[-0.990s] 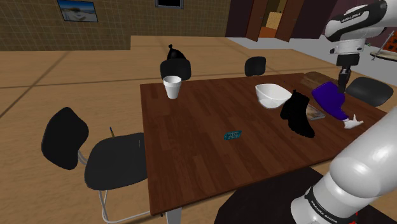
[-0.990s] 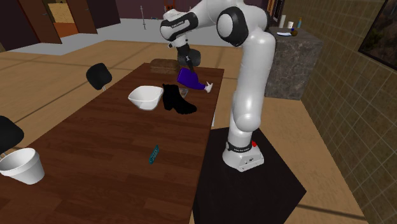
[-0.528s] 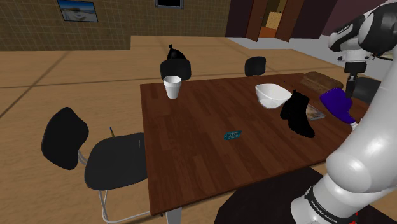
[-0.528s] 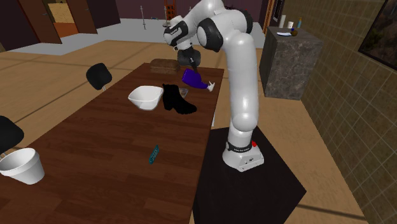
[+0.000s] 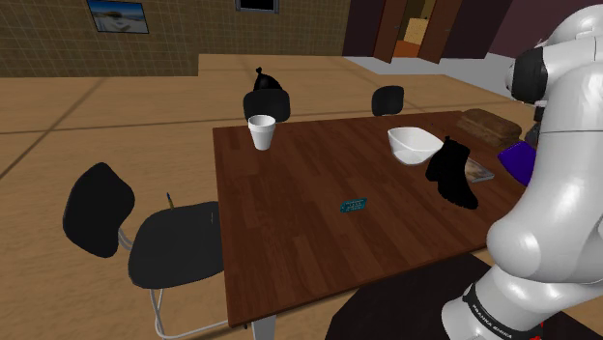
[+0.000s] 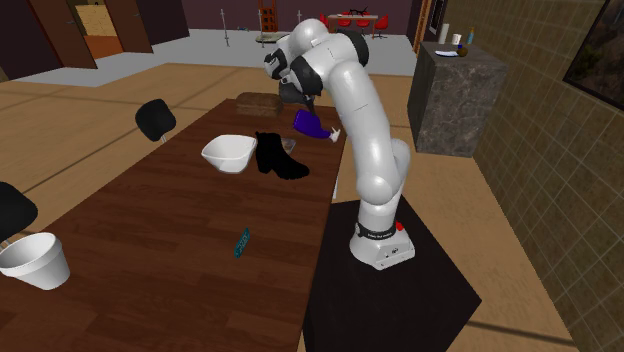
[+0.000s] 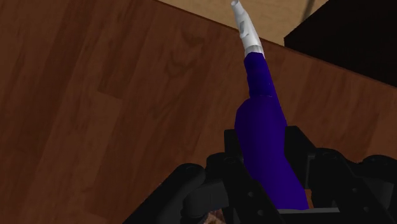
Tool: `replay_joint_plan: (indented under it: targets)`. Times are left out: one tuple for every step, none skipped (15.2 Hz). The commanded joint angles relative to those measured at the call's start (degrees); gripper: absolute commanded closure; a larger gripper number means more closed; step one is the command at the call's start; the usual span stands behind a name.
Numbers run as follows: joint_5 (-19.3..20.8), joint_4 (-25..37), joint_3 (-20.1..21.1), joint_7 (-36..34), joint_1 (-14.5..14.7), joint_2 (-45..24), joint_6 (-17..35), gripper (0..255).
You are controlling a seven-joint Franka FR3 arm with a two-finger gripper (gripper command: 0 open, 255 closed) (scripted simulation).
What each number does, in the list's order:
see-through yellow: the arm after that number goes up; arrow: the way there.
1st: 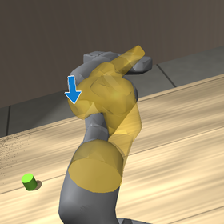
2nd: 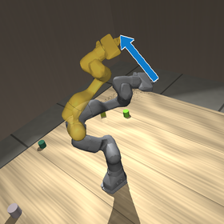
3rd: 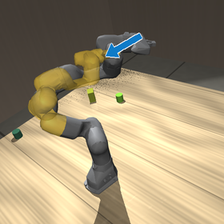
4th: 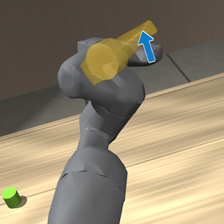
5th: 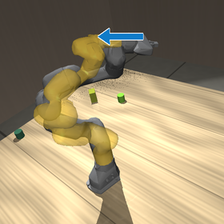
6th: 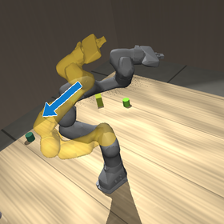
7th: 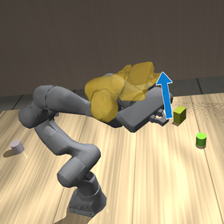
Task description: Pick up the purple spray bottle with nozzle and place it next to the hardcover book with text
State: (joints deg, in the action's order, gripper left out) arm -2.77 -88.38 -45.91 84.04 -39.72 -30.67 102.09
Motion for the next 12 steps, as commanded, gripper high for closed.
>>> replay_joint_plan:
  targets:
    - [-2.2, 4.9, 1.1, 2.3, -4.0, -4.3, -0.4, 255]
    - [-3.2, 7.4, 1.7, 3.2, -5.9, -6.5, -0.7, 255]
    - [-3.6, 8.5, 1.9, 3.5, -6.7, -7.3, -0.9, 255]
    - [-3.7, 8.0, 2.0, 3.4, -6.7, -7.5, -0.2, 255]
    - [-3.8, 7.5, 2.2, 3.3, -6.7, -7.7, 0.4, 255]
    - [-3.9, 7.0, 2.3, 3.2, -6.7, -7.9, 1.0, 255]
    - [-4.0, 6.6, 2.4, 3.2, -6.7, -8.2, 1.6, 255]
    - [-4.2, 6.2, 2.5, 3.1, -6.7, -8.4, 2.2, 255]
    - [-4.3, 5.8, 2.6, 3.0, -6.7, -8.7, 2.8, 255]
    - [-4.4, 5.4, 2.8, 3.0, -6.7, -8.9, 3.4, 255]
    - [-4.6, 5.0, 2.9, 2.9, -6.7, -9.2, 4.0, 255]
    - [-4.7, 4.7, 3.0, 2.9, -6.8, -9.5, 4.6, 255]
